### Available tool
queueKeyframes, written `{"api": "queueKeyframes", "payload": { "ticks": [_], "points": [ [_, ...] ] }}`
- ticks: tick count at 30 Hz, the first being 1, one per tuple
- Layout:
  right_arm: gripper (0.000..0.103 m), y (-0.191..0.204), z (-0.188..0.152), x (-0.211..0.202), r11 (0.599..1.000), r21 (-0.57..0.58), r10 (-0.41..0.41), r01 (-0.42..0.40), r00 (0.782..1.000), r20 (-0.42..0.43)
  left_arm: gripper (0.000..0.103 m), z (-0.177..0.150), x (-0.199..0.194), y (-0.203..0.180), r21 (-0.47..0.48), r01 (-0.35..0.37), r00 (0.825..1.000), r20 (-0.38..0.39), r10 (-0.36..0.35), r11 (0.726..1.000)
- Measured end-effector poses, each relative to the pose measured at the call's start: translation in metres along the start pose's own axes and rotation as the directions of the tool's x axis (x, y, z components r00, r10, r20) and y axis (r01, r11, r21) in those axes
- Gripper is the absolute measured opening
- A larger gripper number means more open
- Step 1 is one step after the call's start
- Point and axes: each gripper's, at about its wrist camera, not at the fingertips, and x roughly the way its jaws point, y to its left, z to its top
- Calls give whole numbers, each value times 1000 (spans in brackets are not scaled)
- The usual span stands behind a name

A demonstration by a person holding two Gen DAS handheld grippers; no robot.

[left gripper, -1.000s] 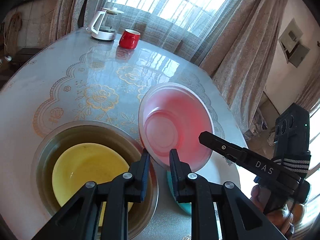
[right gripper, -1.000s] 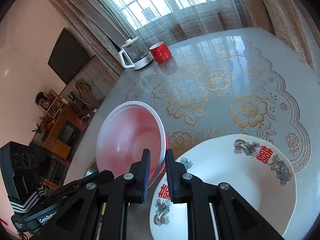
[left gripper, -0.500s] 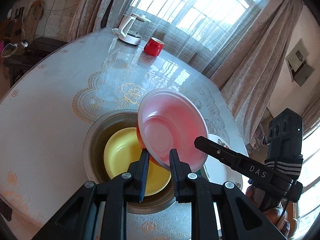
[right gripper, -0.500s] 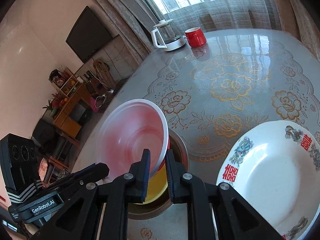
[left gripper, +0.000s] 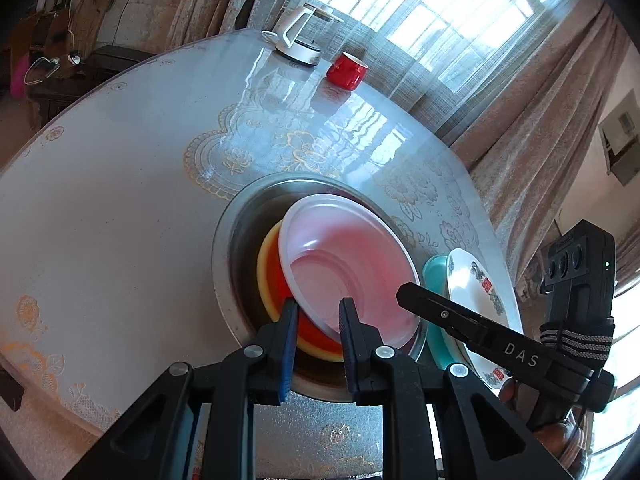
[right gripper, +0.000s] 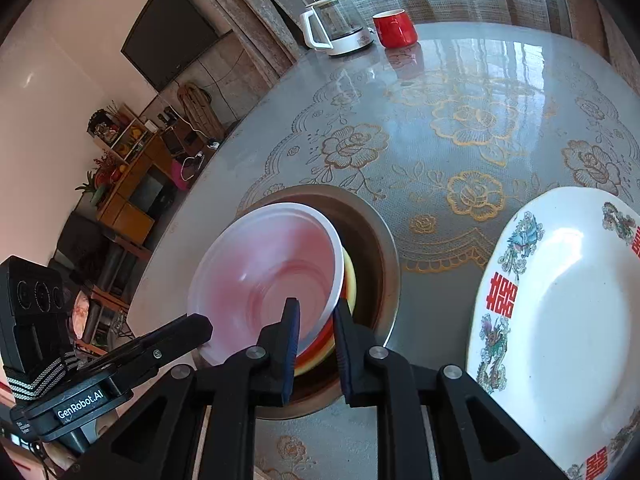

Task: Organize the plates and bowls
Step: 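Lower the red bowl into the steel basin onto the yellow bowl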

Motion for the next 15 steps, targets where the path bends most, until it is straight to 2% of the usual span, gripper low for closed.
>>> {"api": "queueKeyframes", "payload": {
  "ticks": [6, 12, 15],
  "points": [
    [18, 2, -3, 6, 999, -25, -30, 30, 1000, 2, 20, -4, 7, 3, 21, -37, 999, -3, 37, 999],
    [18, 11, -6, 9, 990, -89, -109, 111, 994, 29, 20, -6, 10, -2, 69, -84, 996, 11, 83, 994],
    [18, 13, -4, 10, 987, -102, -124, 126, 992, 26, 20, -7, 10, -2, 79, -104, 995, 13, 103, 991]
  ]
}}
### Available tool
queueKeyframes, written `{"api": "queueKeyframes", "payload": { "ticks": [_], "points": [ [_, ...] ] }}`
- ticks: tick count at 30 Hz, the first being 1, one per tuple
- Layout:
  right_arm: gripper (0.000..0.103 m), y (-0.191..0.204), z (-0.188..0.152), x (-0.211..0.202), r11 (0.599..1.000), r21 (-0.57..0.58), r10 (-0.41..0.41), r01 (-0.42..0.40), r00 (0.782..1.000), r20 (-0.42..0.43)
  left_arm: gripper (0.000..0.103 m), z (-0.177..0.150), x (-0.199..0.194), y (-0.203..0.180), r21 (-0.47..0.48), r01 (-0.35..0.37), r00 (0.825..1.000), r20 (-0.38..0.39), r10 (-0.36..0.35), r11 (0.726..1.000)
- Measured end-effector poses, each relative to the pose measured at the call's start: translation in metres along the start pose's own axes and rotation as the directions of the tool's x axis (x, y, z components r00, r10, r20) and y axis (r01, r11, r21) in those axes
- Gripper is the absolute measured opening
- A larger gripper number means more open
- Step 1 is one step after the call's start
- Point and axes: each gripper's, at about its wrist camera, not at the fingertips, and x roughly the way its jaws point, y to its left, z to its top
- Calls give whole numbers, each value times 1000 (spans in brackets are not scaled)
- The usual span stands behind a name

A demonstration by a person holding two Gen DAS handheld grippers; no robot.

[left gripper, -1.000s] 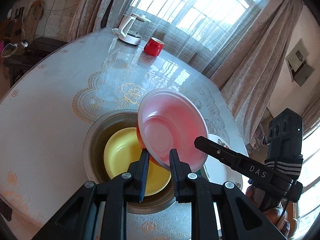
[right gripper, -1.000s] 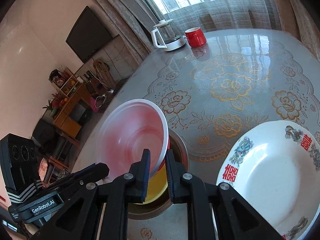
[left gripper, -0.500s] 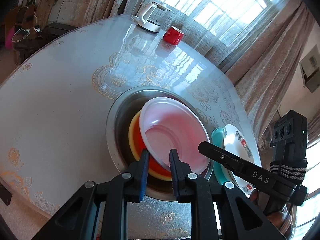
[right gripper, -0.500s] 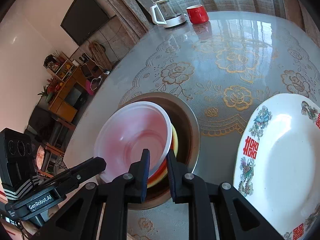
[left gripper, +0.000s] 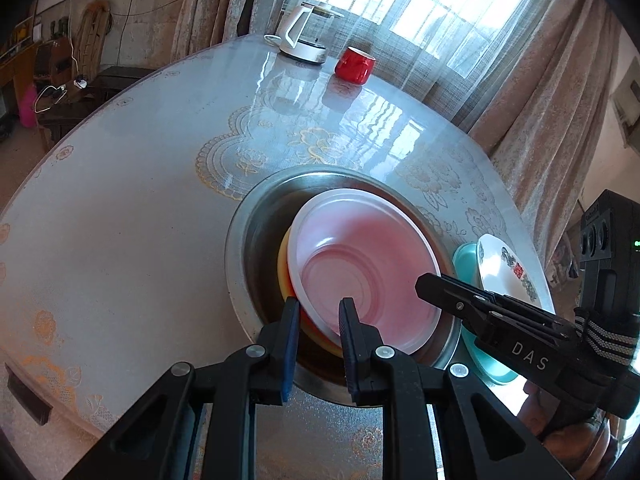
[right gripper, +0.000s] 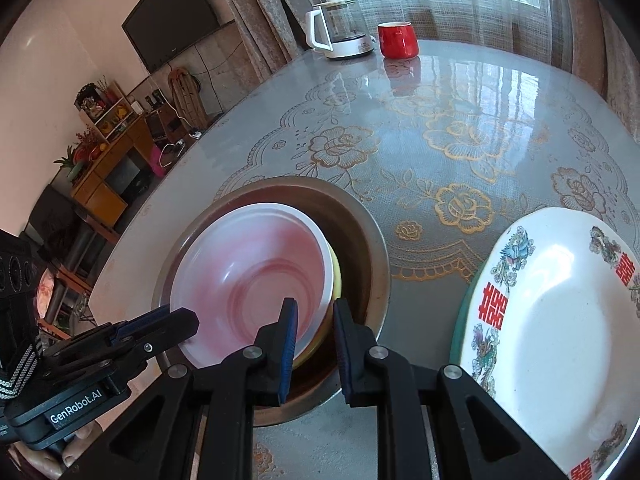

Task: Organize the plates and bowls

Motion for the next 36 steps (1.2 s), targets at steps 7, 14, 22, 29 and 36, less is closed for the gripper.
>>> {"api": "queueKeyframes", "payload": {
  "ticks": [7, 14, 22, 29, 36],
  "points": [
    [18, 9, 0, 4, 995, -89, -52, 52, 999, -3, 20, 0, 4, -10, 73, -77, 997, 29, 75, 994],
    [19, 6, 1, 4, 995, -86, -39, 40, 999, 17, 21, 0, 7, -14, 109, -134, 990, 55, 129, 985],
    [19, 6, 3, 8, 995, -91, -31, 34, 999, 31, 23, -3, 8, -19, 138, -187, 981, 73, 178, 973],
    [19, 4, 2, 6, 997, -76, -1, 3, 1000, 27, 22, -3, 9, -21, 147, -209, 976, 84, 199, 967],
    [23, 2, -2, -2, 998, -62, 17, -15, 999, 42, 22, -4, 10, -22, 142, -214, 975, 88, 203, 966]
  ]
}}
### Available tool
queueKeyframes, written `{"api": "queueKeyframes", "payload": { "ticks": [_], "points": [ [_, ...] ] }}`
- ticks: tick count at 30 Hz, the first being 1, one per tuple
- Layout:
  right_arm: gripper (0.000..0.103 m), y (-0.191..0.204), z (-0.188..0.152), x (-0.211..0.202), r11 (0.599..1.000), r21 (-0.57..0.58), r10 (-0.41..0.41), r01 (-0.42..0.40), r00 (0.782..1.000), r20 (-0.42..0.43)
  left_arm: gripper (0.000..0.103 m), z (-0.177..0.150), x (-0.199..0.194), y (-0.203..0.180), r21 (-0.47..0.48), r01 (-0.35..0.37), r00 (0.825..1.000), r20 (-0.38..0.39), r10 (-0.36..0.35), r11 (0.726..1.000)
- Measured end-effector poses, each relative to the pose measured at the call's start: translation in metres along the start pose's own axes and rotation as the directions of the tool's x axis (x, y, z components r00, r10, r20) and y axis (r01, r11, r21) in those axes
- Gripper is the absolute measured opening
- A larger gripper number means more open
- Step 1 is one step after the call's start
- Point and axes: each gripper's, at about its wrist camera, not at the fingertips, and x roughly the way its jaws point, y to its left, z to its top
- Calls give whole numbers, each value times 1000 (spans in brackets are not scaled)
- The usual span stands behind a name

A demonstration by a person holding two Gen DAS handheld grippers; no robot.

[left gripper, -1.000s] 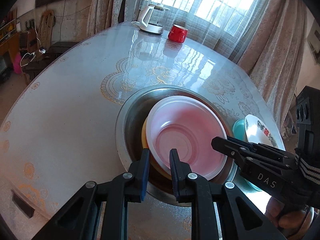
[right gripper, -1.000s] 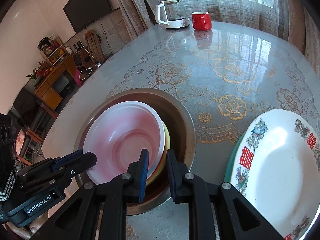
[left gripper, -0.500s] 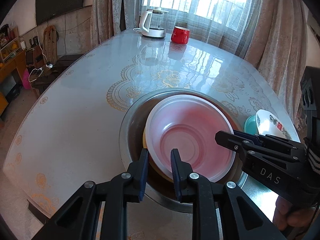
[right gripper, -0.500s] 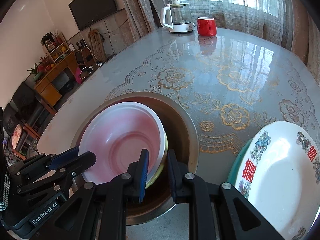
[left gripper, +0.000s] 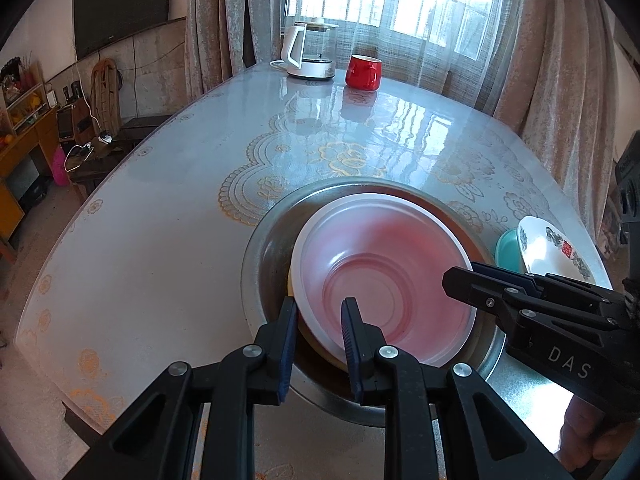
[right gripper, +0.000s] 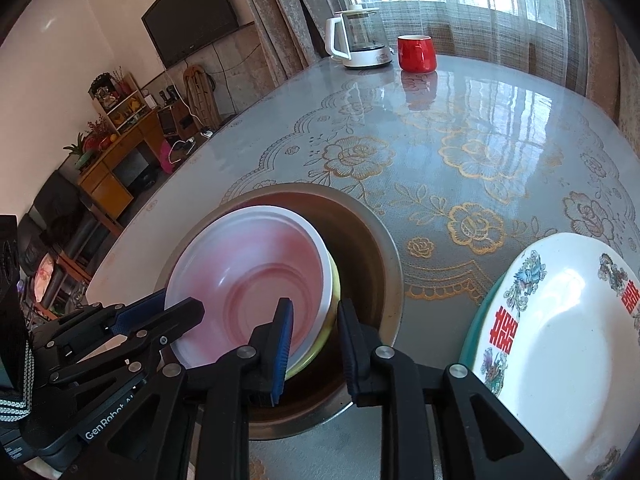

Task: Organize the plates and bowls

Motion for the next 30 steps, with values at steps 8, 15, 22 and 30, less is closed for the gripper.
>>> {"api": "queueKeyframes", "payload": {
  "ticks": [8, 15, 22, 30],
  "points": [
    [24, -5, -4, -9, 1000, 19, -1, 1, 1000, 30, 22, 1, 0, 1, -19, 4, 1000, 2, -4, 1000],
    [16, -4, -5, -7, 1000, 26, -5, 4, 999, 33, 22, -2, -8, -1, 5, 20, 999, 44, -20, 1000],
    [12, -5, -4, -14, 999, 32, -9, 8, 999, 51, 15, -2, -17, 5, 0, 78, 995, 64, -78, 997],
    [18, -13, -1, -17, 997, 69, 31, -34, 999, 39, 19, 0, -24, 26, -82, 100, 992, 90, -93, 992]
  ]
}}
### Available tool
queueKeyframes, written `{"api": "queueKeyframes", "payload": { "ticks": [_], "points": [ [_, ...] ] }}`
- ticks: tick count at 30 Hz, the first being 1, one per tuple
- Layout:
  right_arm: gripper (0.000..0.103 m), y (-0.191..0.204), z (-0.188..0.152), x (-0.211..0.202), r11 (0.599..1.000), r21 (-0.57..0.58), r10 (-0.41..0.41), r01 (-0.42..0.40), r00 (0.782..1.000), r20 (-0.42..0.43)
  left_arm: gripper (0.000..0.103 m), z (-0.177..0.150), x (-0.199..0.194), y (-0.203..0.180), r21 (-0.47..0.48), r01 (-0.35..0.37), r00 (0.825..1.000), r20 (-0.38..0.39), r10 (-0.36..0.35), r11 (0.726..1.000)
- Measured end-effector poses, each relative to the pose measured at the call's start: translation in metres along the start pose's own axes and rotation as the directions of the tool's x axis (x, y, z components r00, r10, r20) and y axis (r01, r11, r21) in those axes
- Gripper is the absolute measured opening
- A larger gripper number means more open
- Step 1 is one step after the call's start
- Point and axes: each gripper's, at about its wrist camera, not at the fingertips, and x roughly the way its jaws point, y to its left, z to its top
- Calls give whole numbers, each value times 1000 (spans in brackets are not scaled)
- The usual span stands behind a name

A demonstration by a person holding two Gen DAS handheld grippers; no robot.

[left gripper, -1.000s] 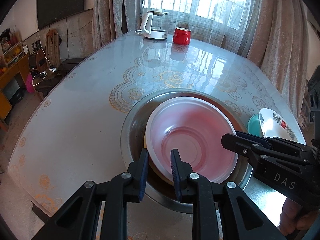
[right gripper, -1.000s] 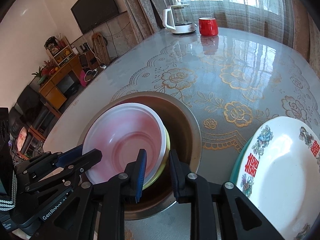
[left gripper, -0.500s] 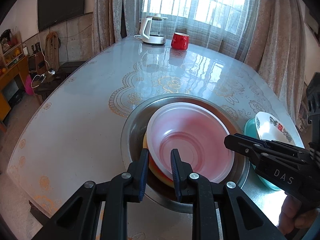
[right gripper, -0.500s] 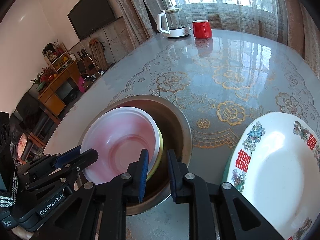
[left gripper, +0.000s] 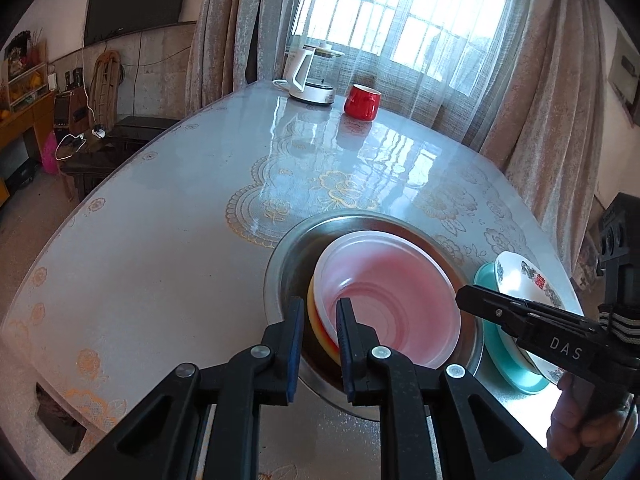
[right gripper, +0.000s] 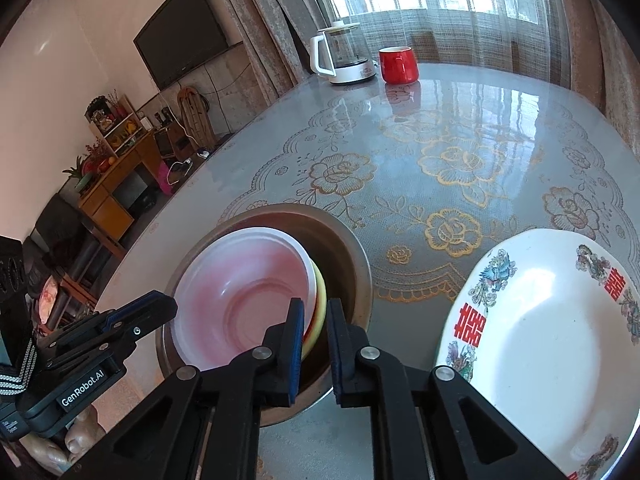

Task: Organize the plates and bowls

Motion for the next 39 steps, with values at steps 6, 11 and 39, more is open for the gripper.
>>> {"api": "queueKeyframes", "payload": {
  "ticks": [6, 11, 39],
  "points": [
    [22, 2, -1, 7, 1000, -2, -5, 5, 1000, -8, 19, -2, 4, -2, 45, -29, 1000, 0, 29, 999],
    [19, 6, -2, 14, 1000, -13, -17, 17, 1000, -12, 19, -5, 16, -10, 79, -7, 999, -36, 10, 997],
    [14, 8, -6, 15, 1000, -3, -7, 7, 1000, -17, 19, -14, 8, -17, 98, -11, 1000, -5, 12, 995]
  ]
}}
